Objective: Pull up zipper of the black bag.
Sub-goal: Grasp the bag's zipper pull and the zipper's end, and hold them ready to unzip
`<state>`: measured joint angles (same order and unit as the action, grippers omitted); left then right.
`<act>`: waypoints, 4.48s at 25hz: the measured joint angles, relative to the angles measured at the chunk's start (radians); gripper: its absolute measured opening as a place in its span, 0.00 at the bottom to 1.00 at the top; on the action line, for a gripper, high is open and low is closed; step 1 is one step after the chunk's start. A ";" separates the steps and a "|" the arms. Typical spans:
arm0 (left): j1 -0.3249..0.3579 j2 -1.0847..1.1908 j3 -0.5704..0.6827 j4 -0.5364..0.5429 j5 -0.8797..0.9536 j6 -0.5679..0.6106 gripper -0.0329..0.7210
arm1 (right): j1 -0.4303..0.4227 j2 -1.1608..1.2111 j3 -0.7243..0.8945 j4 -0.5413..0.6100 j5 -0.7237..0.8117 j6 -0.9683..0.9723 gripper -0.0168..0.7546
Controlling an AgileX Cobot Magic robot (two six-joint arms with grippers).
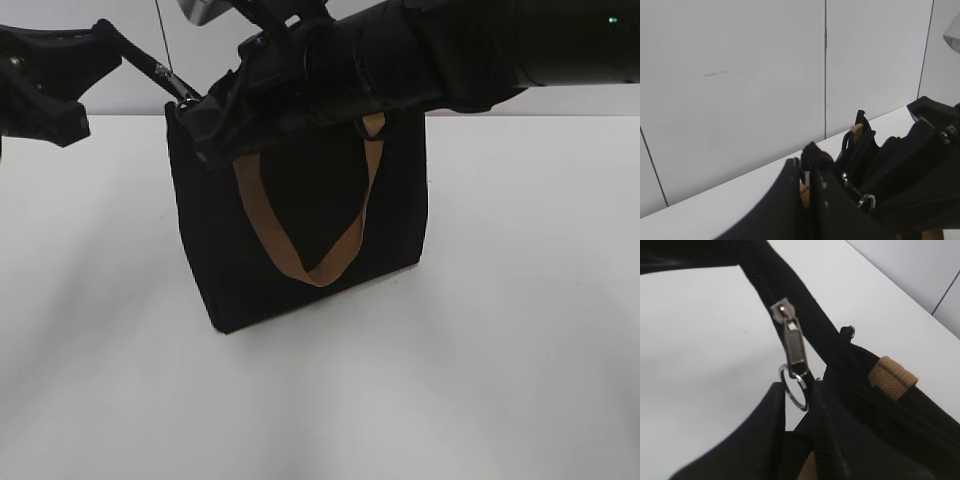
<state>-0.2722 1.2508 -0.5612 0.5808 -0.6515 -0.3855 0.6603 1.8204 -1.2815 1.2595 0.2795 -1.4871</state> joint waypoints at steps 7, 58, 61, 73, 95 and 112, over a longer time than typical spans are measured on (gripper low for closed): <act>0.000 0.000 0.000 -0.001 0.001 0.000 0.07 | 0.000 0.000 0.000 0.000 -0.002 0.017 0.03; 0.000 -0.030 -0.001 -0.002 0.146 0.000 0.07 | -0.198 -0.052 0.000 -0.344 0.138 0.521 0.00; 0.000 -0.030 -0.001 -0.003 0.146 0.000 0.07 | -0.220 -0.052 0.000 -0.345 0.139 0.536 0.00; 0.005 -0.031 -0.001 -0.011 0.143 0.000 0.07 | -0.290 -0.052 0.000 -0.353 0.133 0.565 0.00; 0.006 -0.031 -0.001 -0.014 0.157 0.000 0.07 | -0.391 -0.052 0.000 -0.356 0.128 0.584 0.00; 0.008 -0.031 -0.001 -0.015 0.167 0.000 0.12 | -0.391 -0.052 0.000 -0.356 0.144 0.585 0.38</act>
<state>-0.2645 1.2197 -0.5623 0.5660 -0.4846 -0.3855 0.2691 1.7683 -1.2815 0.9037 0.4234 -0.9025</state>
